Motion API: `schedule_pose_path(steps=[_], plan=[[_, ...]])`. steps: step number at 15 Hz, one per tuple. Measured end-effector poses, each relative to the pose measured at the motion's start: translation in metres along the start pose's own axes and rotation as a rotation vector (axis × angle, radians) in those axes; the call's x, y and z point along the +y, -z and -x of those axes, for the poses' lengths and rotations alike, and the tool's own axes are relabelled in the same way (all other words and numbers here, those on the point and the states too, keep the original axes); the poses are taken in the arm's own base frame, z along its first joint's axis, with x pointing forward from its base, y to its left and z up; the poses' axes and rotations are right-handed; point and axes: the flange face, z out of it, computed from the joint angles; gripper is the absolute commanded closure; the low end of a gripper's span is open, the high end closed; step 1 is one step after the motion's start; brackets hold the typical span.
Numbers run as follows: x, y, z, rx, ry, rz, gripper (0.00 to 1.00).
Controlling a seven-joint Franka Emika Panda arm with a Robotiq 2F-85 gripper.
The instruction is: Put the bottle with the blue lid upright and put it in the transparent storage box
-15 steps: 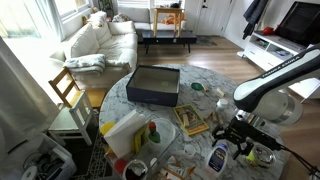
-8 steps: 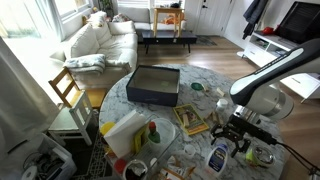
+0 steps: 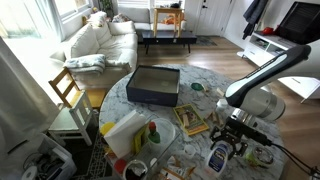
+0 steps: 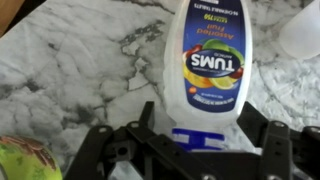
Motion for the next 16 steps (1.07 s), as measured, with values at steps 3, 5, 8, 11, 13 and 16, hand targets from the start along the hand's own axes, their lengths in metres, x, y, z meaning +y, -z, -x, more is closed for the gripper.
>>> schedule_pose_path(steps=[3,5,8,11,13,16], plan=[[-0.001,0.003,-0.002,-0.037,-0.019,-0.019,0.60],[-0.002,0.003,-0.004,-0.053,-0.031,-0.032,0.61],[-0.005,0.003,-0.006,-0.066,-0.037,-0.039,0.61],[-0.011,0.008,-0.005,-0.062,-0.028,-0.043,0.61],[-0.015,0.015,-0.003,-0.043,-0.041,-0.018,0.61],[-0.024,0.028,0.005,0.011,-0.087,0.059,0.61]])
